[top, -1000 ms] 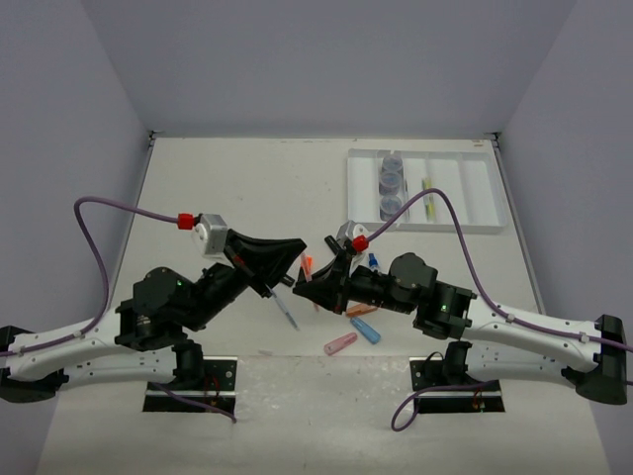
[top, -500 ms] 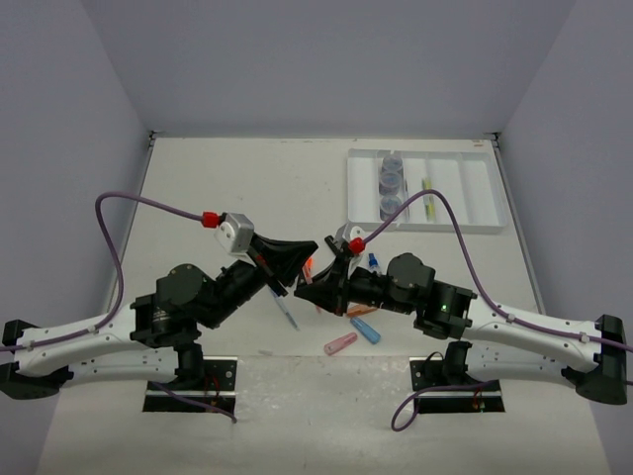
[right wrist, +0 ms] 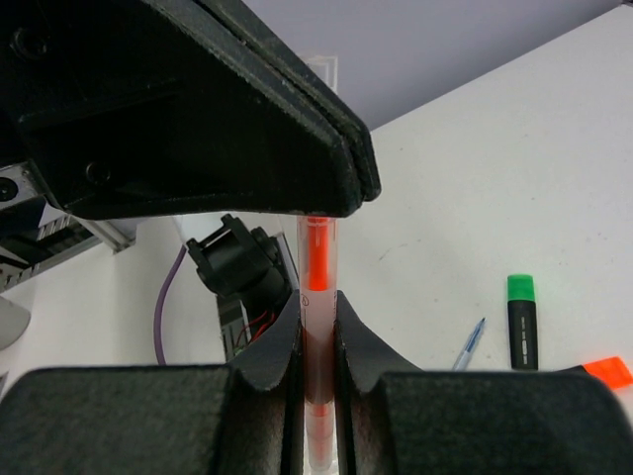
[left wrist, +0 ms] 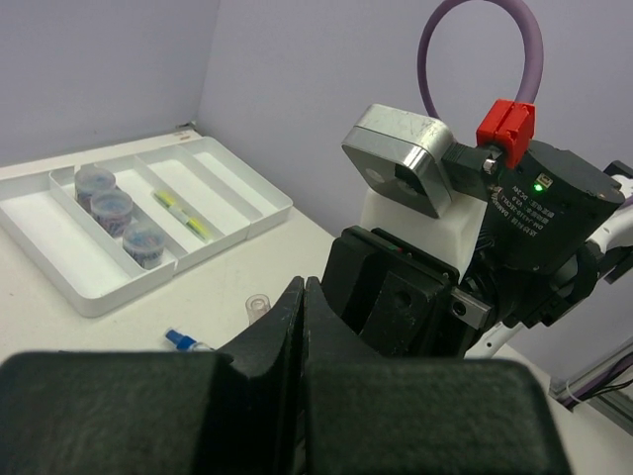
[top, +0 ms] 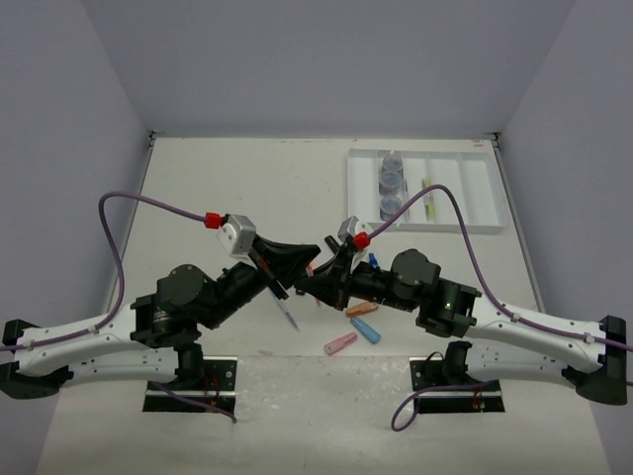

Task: Sort the stationery into containers
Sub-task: Close the pen cap on the pen.

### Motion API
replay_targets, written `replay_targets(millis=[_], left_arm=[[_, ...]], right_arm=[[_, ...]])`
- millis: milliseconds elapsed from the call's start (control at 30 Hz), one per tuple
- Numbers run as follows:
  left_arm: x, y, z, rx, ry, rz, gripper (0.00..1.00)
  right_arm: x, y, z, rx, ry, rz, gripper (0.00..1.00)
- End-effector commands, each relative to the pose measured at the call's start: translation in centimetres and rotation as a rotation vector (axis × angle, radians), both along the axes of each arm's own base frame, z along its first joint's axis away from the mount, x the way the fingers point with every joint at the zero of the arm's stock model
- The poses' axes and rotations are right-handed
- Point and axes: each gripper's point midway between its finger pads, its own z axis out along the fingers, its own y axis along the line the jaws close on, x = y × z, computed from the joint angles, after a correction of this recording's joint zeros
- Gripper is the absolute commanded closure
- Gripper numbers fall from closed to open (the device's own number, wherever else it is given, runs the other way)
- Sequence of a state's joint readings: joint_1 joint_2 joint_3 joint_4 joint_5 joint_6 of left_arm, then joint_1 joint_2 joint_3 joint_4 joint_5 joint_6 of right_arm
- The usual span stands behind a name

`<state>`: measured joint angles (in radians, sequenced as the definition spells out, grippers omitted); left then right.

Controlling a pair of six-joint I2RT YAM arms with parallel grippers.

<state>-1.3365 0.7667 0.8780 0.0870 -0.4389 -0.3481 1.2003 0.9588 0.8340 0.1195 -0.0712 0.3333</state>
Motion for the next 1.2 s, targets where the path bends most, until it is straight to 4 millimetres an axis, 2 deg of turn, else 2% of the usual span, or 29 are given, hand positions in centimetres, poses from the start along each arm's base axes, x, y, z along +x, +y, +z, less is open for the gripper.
replay_targets(millis=[0,233,267,433,600,833,1167], left_arm=[[-0.5,0.4,1.4,-0.021,-0.013,-0.024,1.0],[-1.4,1.3,4.3,-0.053,-0.018,-0.062,0.99],[-1.2,1.6,4.0,-0.032,-0.008,-0.048,0.98],[0.1,3.3,4.9,-0.034,0.002,0.055,0.95],[1.9,4.3,4.5,-0.022,0.029,0.18,0.92],[1.1,1.2,4.1,0.025,0.024,0.085,0.87],[0.6,-0.7,2.7,0.053,0.04,0.028,0.87]], right_arm=[[0.5,-0.2,2.7,0.051,-0.04,-0.025,1.0],[1.1,-0.2,1.0,0.017,0.002,-0.067,1.0],[1.1,-0.2,0.9,0.014,0.004,-0.067,1.0],[1.1,-0.3,0.5,-0.001,0.008,-0.066,1.0],[-0.4,-0.4,0.8,0.018,-0.014,0.012,1.0],[-0.5,-0.6,1.5,0.024,-0.024,0.017,1.0],[-0.7,-1.2,2.2,0.041,-0.035,0.017,1.0]])
